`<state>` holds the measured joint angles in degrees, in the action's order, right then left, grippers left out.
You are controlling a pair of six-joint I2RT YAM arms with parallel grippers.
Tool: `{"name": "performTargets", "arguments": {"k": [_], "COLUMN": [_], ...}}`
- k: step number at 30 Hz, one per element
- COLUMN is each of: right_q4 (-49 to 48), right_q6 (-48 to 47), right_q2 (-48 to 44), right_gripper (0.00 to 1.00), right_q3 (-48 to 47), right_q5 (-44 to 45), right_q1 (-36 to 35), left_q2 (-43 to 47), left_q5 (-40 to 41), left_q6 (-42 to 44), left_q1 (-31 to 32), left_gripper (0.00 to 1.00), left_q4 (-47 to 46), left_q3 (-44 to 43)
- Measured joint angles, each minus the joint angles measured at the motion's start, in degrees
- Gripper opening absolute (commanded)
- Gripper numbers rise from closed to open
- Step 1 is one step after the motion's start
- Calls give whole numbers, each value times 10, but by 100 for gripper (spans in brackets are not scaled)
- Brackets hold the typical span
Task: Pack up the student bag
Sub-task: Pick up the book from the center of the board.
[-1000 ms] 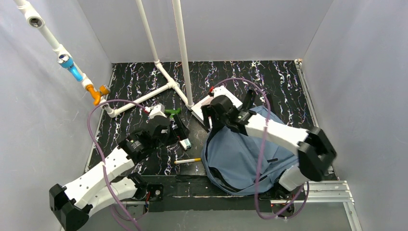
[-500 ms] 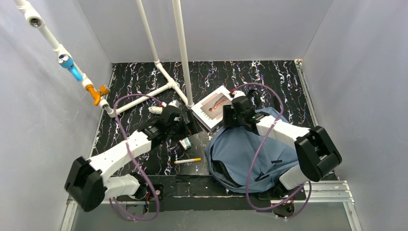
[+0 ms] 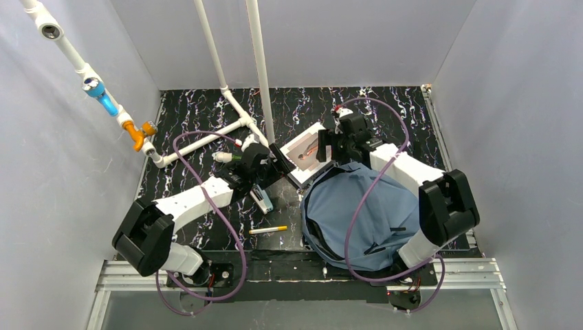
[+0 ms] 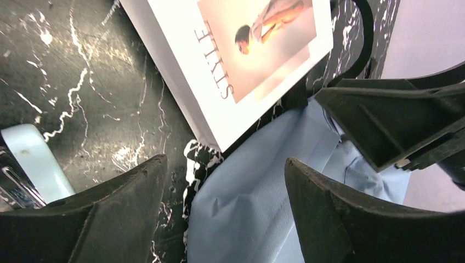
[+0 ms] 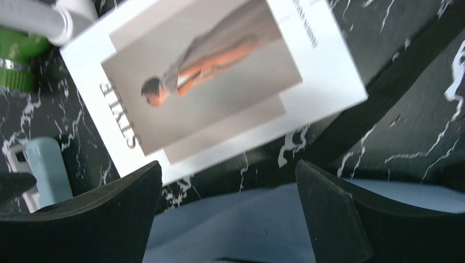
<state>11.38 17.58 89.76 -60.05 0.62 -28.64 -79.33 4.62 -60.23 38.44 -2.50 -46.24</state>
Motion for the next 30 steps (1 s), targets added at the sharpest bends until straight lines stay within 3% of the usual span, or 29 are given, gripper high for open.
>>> {"name": "performTargets", "arguments": {"k": [4, 9, 20, 30], "right_q4": [24, 29, 7, -51], "right_q6": [1, -1, -2, 20], "right_q2": [50, 118, 178, 196], "right_gripper": [98, 98, 98, 95], "right_q3": [-75, -141, -160, -160], "right_q5": [9, 23, 3, -40], "right_q1": [5, 21, 67, 97], "left_q2": [-14, -65, -138, -151], "left_q5": [30, 33, -6, -22], "left_q6": [-12, -20, -25, -37], "left_q1": [-5, -19, -38, -38], "left_gripper": [84, 84, 79, 94], "left_q4": [-10, -17, -74, -115], "left_q3": [-5, -22, -34, -34]}}
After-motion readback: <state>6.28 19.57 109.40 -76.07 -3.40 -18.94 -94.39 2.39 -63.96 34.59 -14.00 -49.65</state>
